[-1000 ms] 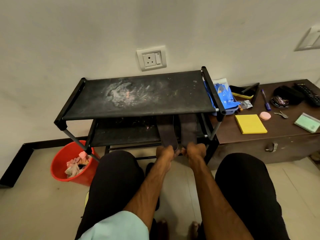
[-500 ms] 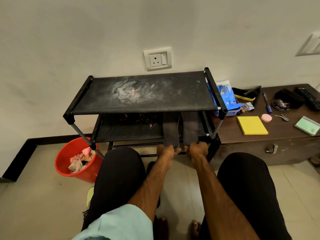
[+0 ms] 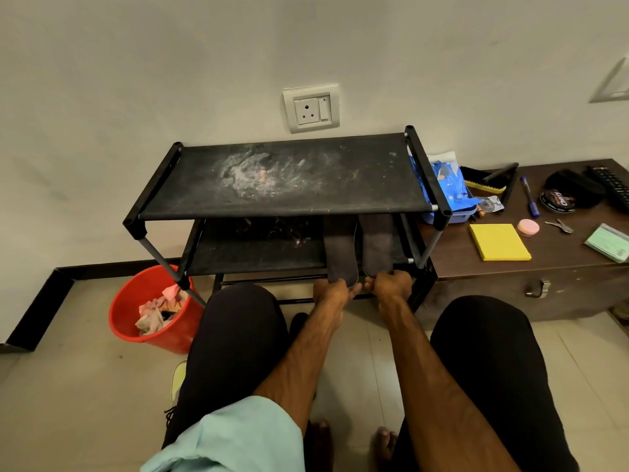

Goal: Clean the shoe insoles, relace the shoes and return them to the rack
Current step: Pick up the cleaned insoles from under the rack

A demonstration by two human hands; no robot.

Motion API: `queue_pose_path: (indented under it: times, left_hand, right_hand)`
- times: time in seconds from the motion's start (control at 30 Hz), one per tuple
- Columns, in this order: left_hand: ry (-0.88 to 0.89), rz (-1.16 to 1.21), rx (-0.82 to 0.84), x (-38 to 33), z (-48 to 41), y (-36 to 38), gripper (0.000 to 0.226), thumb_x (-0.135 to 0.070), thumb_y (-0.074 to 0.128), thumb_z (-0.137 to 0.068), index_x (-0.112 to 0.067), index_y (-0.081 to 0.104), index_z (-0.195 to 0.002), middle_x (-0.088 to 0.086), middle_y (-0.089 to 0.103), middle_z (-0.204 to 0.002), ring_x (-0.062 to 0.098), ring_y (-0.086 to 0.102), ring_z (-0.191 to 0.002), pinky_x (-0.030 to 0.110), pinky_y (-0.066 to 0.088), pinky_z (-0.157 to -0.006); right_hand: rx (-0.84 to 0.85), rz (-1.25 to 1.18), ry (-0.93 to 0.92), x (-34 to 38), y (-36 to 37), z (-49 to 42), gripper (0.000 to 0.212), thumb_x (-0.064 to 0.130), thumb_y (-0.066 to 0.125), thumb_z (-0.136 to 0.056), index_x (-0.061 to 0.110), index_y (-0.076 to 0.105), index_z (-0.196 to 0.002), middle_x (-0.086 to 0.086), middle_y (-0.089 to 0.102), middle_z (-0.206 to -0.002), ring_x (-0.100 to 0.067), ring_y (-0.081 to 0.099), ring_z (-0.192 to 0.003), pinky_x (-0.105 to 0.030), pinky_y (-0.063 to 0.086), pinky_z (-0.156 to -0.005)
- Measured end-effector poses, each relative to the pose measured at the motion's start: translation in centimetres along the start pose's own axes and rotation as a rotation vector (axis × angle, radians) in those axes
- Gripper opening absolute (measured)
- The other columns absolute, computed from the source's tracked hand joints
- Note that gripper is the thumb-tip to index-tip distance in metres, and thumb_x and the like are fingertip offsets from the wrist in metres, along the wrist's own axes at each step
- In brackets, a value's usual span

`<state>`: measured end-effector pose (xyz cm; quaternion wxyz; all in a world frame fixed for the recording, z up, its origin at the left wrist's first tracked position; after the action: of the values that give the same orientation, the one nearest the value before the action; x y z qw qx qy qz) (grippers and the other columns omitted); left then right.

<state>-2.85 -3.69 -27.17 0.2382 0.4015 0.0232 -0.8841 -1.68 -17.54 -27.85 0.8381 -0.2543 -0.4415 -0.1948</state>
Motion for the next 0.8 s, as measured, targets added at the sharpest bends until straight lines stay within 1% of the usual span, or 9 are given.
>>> queue_pose_path:
  times: [0.1, 0.2, 0.27, 0.4, 0.47, 0.6, 0.7, 0.73, 0.8]
  left_hand:
    - [0.008, -0.014, 0.016, 0.0, -0.1, 0.0, 0.017, 0.004, 0.051, -0.101, 0.000, 0.058, -0.115, 0.017, 0.068, -0.098, 0.027, 0.075, -0.082, 0.035, 0.063, -0.081]
    - [0.014, -0.027, 0.021, 0.0, -0.1, 0.0, 0.020, -0.001, 0.050, -0.103, 0.001, 0.056, -0.122, 0.019, 0.070, -0.097, 0.026, 0.076, -0.084, 0.036, 0.063, -0.081]
    - [0.016, -0.010, 0.019, -0.1, 0.0, 0.0, 0.021, 0.002, 0.049, -0.102, 0.002, 0.057, -0.122, 0.019, 0.070, -0.098, 0.028, 0.076, -0.085, 0.035, 0.063, -0.079]
    - [0.046, 0.014, 0.001, -0.6, -0.1, 0.0, 0.027, 0.004, 0.051, -0.100, 0.003, 0.058, -0.126, 0.023, 0.068, -0.115, 0.029, 0.075, -0.087, 0.030, 0.064, -0.071]
    - [0.064, 0.006, -0.002, -0.8, -0.2, 0.1, 0.026, 0.002, 0.052, -0.101, 0.004, 0.058, -0.126, 0.024, 0.068, -0.117, 0.029, 0.076, -0.086, 0.028, 0.063, -0.070]
    - [0.078, -0.021, -0.012, -1.0, -0.3, 0.4, 0.019, -0.002, 0.055, -0.101, 0.004, 0.061, -0.118, 0.023, 0.071, -0.110, 0.027, 0.076, -0.086, 0.024, 0.062, -0.064]
    - [0.083, -0.022, -0.018, -1.3, -0.7, 0.4, 0.008, -0.005, 0.057, -0.101, 0.001, 0.062, -0.099, 0.022, 0.073, -0.107, 0.026, 0.076, -0.087, 0.021, 0.061, -0.061]
    - [0.081, -0.016, -0.021, -1.3, -0.7, 0.4, 0.009, -0.005, 0.057, -0.101, 0.000, 0.062, -0.094, 0.023, 0.073, -0.106, 0.027, 0.076, -0.088, 0.022, 0.061, -0.061]
    - [0.078, 0.009, -0.023, -1.3, -0.8, 0.3, 0.010, -0.005, 0.058, -0.101, 0.003, 0.062, -0.097, 0.024, 0.073, -0.104, 0.029, 0.076, -0.089, 0.023, 0.062, -0.062]
  right_hand:
    - [0.015, -0.003, 0.008, 0.1, 0.2, -0.1, 0.019, 0.002, 0.057, -0.098, -0.006, 0.068, -0.112, -0.013, 0.073, -0.084, -0.016, 0.066, -0.060, -0.033, 0.059, -0.065]
    - [0.023, -0.022, 0.014, -0.1, 0.3, -0.4, 0.019, 0.001, 0.055, -0.099, -0.006, 0.067, -0.112, -0.013, 0.074, -0.083, -0.016, 0.067, -0.059, -0.032, 0.059, -0.063]
    - [0.029, -0.038, 0.009, 0.1, 0.4, -0.4, 0.019, 0.001, 0.055, -0.099, -0.006, 0.067, -0.113, -0.015, 0.075, -0.087, -0.017, 0.068, -0.061, -0.035, 0.062, -0.069]
    - [0.020, -0.077, -0.012, 0.6, 0.5, -0.5, 0.021, 0.002, 0.054, -0.100, -0.006, 0.067, -0.116, -0.016, 0.075, -0.091, -0.018, 0.069, -0.066, -0.041, 0.063, -0.079]
    - [0.021, -0.085, -0.010, 0.6, 0.5, -0.6, 0.021, 0.002, 0.054, -0.101, -0.006, 0.067, -0.115, -0.015, 0.075, -0.088, -0.018, 0.070, -0.067, -0.042, 0.063, -0.081]
    - [0.043, -0.074, -0.004, 0.1, 0.7, -0.5, 0.019, 0.002, 0.055, -0.101, -0.007, 0.068, -0.111, -0.007, 0.070, -0.074, -0.015, 0.068, -0.063, -0.040, 0.063, -0.078]
    - [0.045, -0.054, -0.027, 0.1, 0.6, -0.4, 0.018, 0.002, 0.054, -0.100, -0.005, 0.068, -0.108, -0.007, 0.070, -0.073, -0.015, 0.066, -0.062, -0.038, 0.061, -0.075]
    - [0.044, -0.052, -0.030, 0.1, 0.6, -0.5, 0.018, 0.002, 0.054, -0.100, -0.005, 0.068, -0.108, -0.007, 0.070, -0.073, -0.015, 0.066, -0.061, -0.039, 0.061, -0.075]
    - [0.042, -0.065, -0.025, 0.1, 0.7, -0.7, 0.019, 0.001, 0.052, -0.100, -0.005, 0.067, -0.109, -0.007, 0.070, -0.073, -0.016, 0.067, -0.062, -0.043, 0.062, -0.080]
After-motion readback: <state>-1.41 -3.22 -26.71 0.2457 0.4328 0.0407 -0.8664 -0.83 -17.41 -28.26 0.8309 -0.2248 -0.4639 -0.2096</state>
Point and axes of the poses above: each hand's wrist, its own z-axis away from the middle knuckle, its own y-axis out of the palm, x = y × z, the point moved 5 cm from there along -z, towards the middle knuckle
